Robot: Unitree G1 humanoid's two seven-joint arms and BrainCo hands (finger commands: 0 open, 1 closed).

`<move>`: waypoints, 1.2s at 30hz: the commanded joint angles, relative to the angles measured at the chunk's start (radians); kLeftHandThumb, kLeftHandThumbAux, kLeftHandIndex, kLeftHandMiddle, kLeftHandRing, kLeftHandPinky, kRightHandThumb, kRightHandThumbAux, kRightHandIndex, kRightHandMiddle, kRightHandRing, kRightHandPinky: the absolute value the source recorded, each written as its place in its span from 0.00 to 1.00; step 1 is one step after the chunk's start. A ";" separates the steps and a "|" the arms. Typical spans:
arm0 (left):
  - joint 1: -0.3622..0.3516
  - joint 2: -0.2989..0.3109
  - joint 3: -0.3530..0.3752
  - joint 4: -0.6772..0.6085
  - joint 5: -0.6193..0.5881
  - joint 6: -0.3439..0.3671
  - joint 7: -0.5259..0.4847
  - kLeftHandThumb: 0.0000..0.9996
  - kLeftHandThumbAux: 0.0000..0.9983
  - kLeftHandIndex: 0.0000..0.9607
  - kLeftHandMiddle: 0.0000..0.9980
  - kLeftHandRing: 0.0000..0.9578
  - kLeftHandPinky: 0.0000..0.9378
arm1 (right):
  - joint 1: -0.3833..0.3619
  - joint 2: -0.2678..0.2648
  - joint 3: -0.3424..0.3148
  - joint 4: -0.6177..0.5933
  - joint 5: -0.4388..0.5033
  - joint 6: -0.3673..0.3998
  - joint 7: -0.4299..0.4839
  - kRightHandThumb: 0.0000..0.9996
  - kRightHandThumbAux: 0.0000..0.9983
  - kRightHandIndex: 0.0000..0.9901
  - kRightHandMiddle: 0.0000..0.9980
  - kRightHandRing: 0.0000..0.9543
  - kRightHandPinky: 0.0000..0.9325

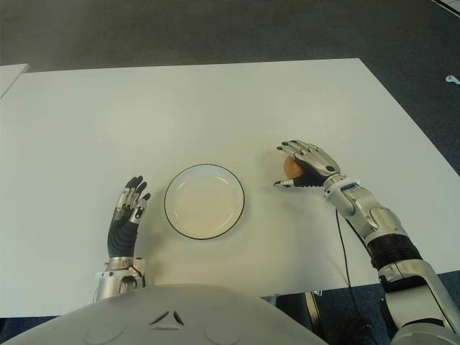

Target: Put the apples into the plate.

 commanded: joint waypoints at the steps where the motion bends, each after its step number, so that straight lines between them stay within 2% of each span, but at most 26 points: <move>1: 0.002 0.005 -0.005 0.012 0.001 -0.006 -0.014 0.17 0.52 0.09 0.05 0.01 0.00 | 0.003 0.000 0.004 0.018 -0.020 -0.005 -0.026 0.27 0.38 0.04 0.02 0.00 0.02; 7: 0.010 0.004 -0.005 0.003 0.010 0.006 -0.008 0.16 0.51 0.09 0.04 0.01 0.00 | -0.002 0.003 0.008 0.036 -0.028 -0.012 -0.057 0.29 0.39 0.06 0.02 0.01 0.04; 16: 0.014 -0.010 -0.002 -0.002 0.011 0.002 0.002 0.19 0.49 0.13 0.08 0.06 0.08 | -0.021 0.007 0.025 0.082 -0.049 -0.027 -0.102 0.31 0.41 0.08 0.04 0.03 0.07; 28: 0.016 -0.027 -0.002 -0.008 0.006 0.001 0.009 0.21 0.45 0.17 0.14 0.11 0.10 | -0.047 0.010 0.047 0.135 -0.067 -0.046 -0.152 0.33 0.42 0.10 0.05 0.05 0.12; 36: 0.011 -0.027 -0.002 -0.005 0.008 -0.005 0.010 0.20 0.44 0.17 0.14 0.10 0.06 | -0.071 0.016 0.063 0.180 -0.075 -0.070 -0.188 0.33 0.41 0.10 0.07 0.07 0.14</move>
